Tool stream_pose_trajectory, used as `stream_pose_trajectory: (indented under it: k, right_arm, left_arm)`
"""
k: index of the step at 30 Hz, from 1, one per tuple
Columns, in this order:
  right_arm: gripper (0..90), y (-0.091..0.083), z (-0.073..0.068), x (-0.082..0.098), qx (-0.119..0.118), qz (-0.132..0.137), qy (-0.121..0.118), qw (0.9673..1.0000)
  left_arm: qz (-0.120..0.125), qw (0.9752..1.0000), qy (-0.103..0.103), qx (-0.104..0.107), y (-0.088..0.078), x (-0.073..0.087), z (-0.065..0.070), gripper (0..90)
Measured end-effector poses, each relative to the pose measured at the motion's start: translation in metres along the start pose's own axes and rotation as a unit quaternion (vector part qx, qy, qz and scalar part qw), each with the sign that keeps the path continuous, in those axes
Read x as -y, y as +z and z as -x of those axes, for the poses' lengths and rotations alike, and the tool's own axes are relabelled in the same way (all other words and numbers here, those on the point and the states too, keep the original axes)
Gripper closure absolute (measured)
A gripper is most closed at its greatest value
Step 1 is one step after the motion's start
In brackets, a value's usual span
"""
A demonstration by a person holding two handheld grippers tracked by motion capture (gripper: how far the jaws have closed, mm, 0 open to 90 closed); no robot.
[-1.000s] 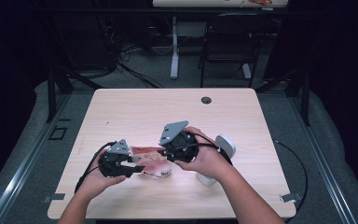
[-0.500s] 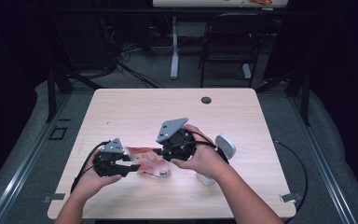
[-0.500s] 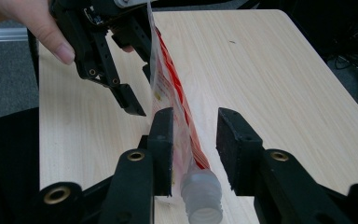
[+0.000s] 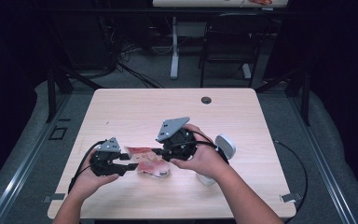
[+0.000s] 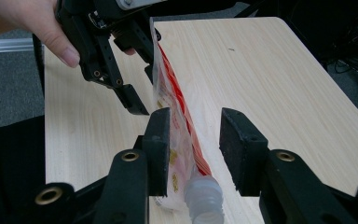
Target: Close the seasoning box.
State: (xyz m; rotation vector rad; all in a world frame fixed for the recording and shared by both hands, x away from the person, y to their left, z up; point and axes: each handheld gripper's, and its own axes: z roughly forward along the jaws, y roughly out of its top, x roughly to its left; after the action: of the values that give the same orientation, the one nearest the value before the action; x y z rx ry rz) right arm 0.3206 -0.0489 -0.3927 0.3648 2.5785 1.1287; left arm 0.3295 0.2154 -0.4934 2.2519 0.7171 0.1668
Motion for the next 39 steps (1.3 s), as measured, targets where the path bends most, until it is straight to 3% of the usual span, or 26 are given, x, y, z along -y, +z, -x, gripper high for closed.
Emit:
stream_pose_trajectory:
  k: [25, 39]
  right_arm:
    - [62.2, -0.016, 0.004, 0.002, 0.003, 0.016, 0.026, 0.9995]
    - [61.5, -0.054, 0.02, 0.034, 0.038, 0.032, 0.063, 0.9968]
  left_arm:
    - [-0.004, 1.0, -0.006, -0.003, -0.003, 0.003, -0.001, 52.0]
    - [-0.003, 1.0, -0.008, -0.004, -0.006, 0.004, -0.002, 52.0]
